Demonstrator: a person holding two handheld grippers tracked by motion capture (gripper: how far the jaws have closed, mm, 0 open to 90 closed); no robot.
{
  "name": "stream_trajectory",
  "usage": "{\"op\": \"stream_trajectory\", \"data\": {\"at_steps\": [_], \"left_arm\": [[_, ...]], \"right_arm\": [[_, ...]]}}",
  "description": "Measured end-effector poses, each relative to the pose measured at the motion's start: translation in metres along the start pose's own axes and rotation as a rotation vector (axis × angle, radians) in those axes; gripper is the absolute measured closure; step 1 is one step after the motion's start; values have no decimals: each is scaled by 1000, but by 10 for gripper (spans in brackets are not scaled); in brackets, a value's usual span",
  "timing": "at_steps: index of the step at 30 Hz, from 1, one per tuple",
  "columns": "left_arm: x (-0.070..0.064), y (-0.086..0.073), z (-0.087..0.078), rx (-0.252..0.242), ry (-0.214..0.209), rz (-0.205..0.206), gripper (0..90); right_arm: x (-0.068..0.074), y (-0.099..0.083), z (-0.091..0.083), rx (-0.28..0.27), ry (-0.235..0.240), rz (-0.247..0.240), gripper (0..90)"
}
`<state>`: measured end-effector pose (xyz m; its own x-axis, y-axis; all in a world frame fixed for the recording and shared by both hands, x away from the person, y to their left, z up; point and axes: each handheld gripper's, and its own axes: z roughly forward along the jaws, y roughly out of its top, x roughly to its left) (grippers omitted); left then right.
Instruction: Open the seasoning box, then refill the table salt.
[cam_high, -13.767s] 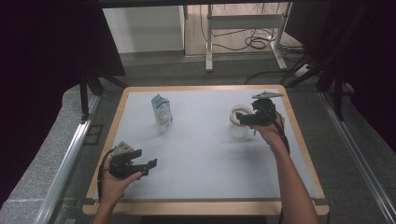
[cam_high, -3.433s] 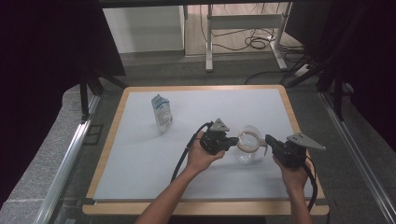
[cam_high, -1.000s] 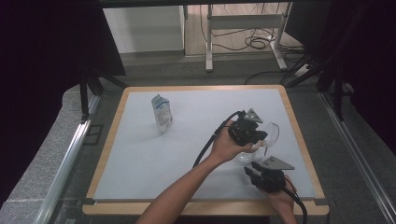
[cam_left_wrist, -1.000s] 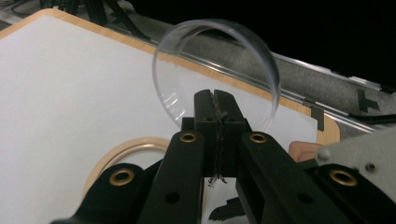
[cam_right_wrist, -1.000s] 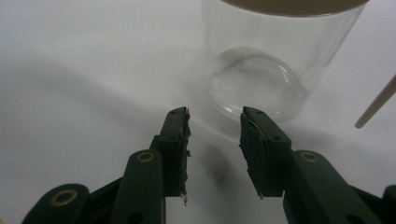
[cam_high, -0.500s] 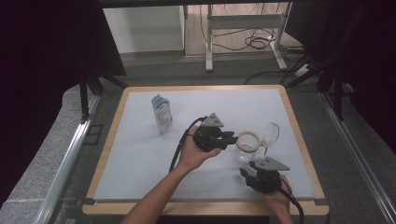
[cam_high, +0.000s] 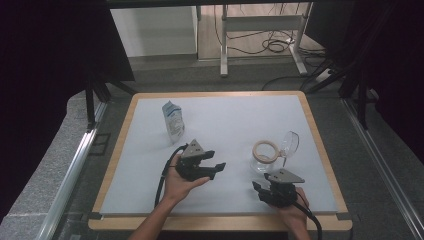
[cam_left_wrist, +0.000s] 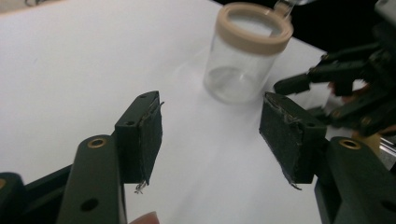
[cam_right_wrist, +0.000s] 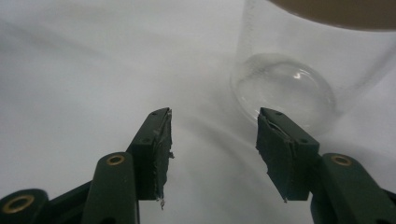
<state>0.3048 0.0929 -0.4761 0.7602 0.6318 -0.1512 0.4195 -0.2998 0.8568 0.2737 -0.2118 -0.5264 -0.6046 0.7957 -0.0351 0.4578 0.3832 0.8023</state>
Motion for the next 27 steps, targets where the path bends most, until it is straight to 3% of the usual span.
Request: {"op": "stream_trajectory", "data": {"at_steps": [7,20,27], "left_arm": [[18,-29,-21,-17,34,-63,381],[45,-56,-54,18,136,-80,373],[54,-58,-64,-9,170,-119,348]], "right_arm": [[6,2,5,10,7,-14,450],[14,3,8,17,7,-32,446],[16,4,9,16,-1,-40,444]]}}
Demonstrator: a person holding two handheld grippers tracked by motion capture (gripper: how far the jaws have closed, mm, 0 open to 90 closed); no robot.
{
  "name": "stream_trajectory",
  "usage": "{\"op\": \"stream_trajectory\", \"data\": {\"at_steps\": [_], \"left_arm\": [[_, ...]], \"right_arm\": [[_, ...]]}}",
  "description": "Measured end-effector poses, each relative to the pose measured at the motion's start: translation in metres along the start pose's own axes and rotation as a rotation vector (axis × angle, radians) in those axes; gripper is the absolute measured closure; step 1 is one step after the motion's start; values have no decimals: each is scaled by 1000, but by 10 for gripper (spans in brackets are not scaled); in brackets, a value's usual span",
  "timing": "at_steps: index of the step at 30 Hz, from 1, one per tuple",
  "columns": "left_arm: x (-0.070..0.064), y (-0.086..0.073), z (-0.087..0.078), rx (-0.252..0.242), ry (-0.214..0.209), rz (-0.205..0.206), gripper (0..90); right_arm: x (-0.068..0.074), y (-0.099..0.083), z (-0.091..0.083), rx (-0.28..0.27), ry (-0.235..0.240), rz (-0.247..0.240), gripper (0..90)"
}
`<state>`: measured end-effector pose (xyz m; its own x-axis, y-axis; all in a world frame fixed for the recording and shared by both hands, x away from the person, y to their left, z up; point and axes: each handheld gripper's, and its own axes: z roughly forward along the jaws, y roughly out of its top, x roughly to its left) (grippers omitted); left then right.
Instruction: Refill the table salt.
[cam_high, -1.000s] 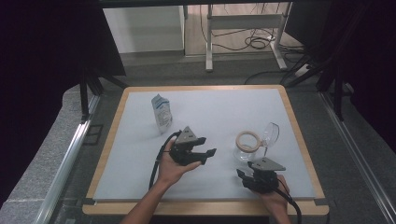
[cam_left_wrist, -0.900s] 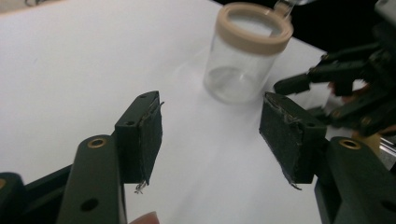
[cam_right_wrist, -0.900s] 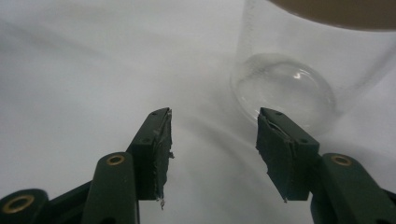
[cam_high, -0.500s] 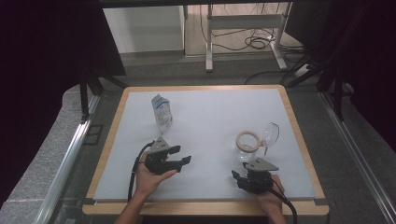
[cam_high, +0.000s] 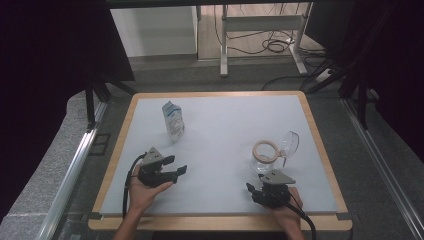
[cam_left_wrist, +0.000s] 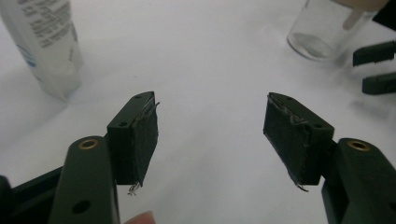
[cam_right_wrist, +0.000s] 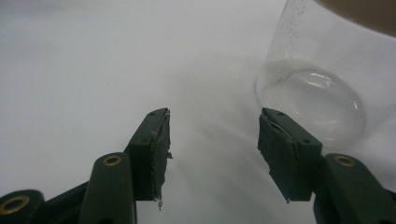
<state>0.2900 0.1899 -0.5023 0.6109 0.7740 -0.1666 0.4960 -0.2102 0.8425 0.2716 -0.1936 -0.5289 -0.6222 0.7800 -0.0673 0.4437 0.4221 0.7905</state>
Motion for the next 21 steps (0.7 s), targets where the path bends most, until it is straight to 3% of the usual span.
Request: {"op": "stream_trajectory", "data": {"at_steps": [9,13,15,21], "left_arm": [[18,3,-6,-18,38,-43,376],[28,6,-9,-54,60,-89,395],[35,10,-10,-78,68,-112,409],[56,35,-5,-103,114,-102,437]], "right_arm": [[0,0,-1,-4,-10,0,440],[2,1,-1,-5,-3,-5,440],[3,2,-1,-3,-6,-10,439],[6,2,0,-1,-16,-24,438]]}}
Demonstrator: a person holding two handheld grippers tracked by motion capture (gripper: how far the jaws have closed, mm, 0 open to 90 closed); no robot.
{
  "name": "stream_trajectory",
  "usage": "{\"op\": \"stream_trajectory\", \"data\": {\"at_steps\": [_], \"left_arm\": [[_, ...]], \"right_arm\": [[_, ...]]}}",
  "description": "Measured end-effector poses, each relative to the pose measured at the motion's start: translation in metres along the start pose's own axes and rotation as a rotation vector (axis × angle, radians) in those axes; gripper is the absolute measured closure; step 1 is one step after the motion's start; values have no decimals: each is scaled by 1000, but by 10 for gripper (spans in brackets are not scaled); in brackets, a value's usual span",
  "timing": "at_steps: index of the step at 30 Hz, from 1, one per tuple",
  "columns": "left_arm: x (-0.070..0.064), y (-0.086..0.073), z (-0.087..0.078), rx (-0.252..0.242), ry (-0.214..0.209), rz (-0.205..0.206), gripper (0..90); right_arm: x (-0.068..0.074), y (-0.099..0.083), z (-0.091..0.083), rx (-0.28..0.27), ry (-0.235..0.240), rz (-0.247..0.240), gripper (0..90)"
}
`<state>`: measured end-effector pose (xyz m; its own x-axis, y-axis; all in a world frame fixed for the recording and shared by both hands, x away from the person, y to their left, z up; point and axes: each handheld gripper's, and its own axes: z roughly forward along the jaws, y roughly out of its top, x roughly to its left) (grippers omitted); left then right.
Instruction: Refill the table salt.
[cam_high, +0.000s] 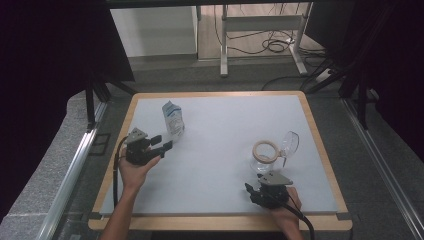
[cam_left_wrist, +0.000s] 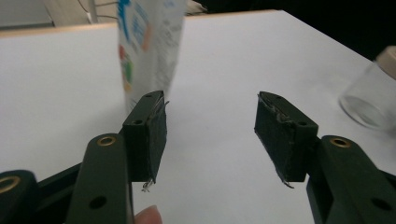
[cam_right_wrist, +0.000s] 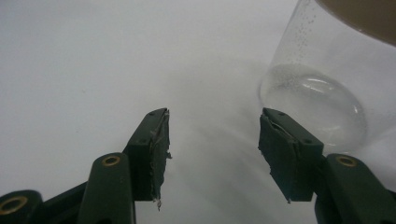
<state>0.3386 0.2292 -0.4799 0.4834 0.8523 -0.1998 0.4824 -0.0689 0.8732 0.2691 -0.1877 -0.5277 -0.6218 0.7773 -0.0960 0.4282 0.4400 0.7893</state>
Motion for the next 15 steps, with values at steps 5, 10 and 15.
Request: {"op": "stream_trajectory", "data": {"at_steps": [5,10,15], "left_arm": [[17,14,18,0,16,-25,446],[27,23,33,6,16,-44,487],[30,33,44,7,24,-23,529]], "right_arm": [[2,1,2,3,5,-5,437],[2,0,2,10,5,-3,435],[1,-1,2,7,2,-6,435]]}}
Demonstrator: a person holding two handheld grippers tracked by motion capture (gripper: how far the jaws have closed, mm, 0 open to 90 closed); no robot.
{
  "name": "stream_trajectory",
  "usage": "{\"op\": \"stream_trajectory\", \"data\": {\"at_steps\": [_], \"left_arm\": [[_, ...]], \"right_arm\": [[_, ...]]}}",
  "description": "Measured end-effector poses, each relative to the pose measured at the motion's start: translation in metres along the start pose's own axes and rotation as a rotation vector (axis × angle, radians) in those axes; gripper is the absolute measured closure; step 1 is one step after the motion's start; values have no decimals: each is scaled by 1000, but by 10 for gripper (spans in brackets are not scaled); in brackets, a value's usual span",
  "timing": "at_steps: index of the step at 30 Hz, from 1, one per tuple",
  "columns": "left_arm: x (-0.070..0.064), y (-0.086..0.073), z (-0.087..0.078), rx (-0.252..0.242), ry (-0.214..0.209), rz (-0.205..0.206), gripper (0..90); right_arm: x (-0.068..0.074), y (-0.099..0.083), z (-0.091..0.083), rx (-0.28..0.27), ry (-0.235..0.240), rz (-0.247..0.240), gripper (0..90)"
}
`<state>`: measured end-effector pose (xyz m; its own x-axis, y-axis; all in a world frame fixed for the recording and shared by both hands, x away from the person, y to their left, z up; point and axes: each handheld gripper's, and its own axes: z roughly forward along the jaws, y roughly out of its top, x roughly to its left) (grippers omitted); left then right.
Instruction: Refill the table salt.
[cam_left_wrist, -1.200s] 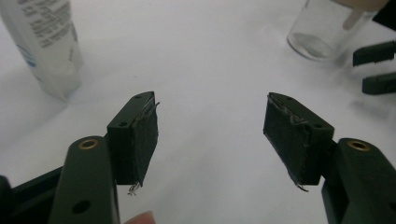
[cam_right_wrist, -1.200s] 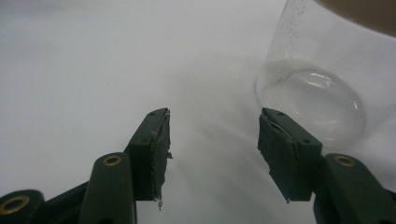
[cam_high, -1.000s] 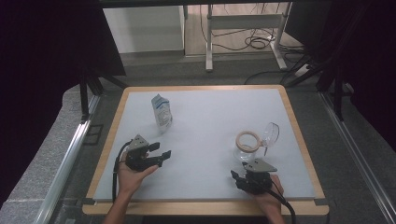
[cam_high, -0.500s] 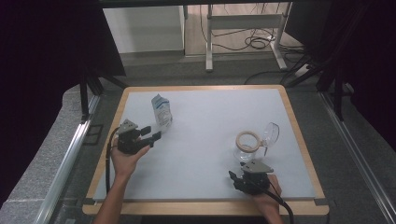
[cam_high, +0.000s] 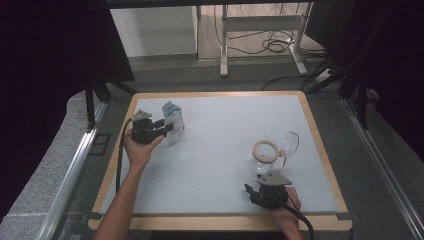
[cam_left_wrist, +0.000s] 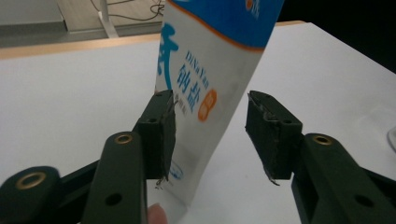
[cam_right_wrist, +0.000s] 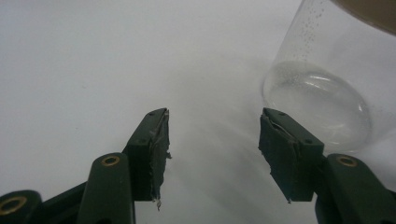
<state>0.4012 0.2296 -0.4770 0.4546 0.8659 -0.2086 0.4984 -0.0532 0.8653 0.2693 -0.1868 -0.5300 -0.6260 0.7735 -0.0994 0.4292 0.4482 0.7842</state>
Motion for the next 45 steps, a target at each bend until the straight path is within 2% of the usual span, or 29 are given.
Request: {"op": "stream_trajectory", "data": {"at_steps": [2,7,10,16,18,26,33,35,39,45], "left_arm": [[-1,3,3,-5,9,8,536],[1,5,16,6,4,-7,645],[3,3,18,0,6,-12,722],[2,1,19,-15,12,12,843],[3,0,19,-28,5,1,887],[-2,0,19,-36,-1,35,900],[-8,4,14,-48,-54,27,900],[-14,5,9,-52,-81,39,900],[-24,8,0,-64,-108,59,900],[-35,10,-10,-73,-151,58,900]], "right_arm": [[0,0,0,1,0,-1,435],[0,-1,1,2,2,-3,435],[-1,0,-1,-1,0,-1,435],[-2,-1,0,1,-2,4,435],[-2,-1,0,1,-2,2,435],[-3,-2,1,3,-4,4,435],[-2,-2,1,-1,-7,1,435],[-2,-1,0,-8,-9,4,435],[0,-1,1,-12,-6,0,434],[1,-1,2,-19,13,13,408]]}}
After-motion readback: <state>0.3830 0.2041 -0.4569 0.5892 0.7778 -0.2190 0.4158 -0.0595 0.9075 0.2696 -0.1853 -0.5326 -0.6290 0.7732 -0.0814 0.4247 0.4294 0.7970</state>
